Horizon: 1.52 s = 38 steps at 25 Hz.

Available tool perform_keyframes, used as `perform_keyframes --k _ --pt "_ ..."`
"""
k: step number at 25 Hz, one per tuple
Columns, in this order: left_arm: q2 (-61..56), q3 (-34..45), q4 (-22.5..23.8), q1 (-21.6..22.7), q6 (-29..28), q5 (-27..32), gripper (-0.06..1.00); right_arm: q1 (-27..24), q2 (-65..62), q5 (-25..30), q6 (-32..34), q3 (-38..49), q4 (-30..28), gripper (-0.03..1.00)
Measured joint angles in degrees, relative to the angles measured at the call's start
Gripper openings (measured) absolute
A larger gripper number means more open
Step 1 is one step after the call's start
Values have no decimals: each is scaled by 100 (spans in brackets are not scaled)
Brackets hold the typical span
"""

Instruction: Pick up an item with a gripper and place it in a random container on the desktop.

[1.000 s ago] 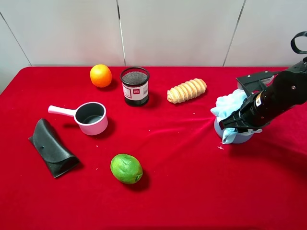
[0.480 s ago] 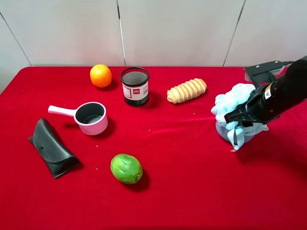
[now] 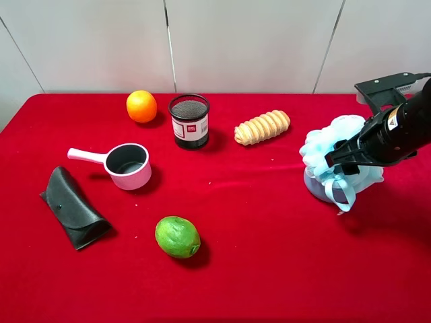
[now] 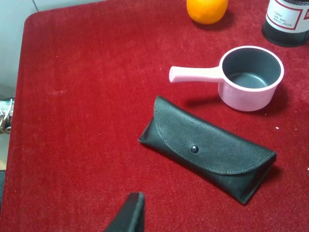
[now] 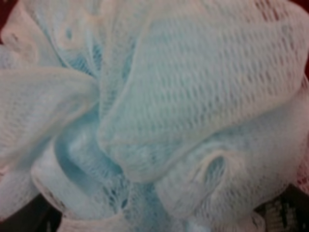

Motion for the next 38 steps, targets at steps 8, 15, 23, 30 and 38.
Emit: perform_keyframes --k 8,15,23,30,38 --pt "0 0 0 0 0 0 99 0 -11 291 -5 0 57 66" --pt "0 0 0 0 0 0 99 0 -348 469 -5 0 150 69" --pt "0 0 0 0 0 0 99 0 -1152 1035 -5 0 157 69" --pt "0 0 0 0 0 0 99 0 -1970 1729 -5 4 182 69" --pt "0 0 0 0 0 0 99 0 -2958 2350 -165 56 576 69"
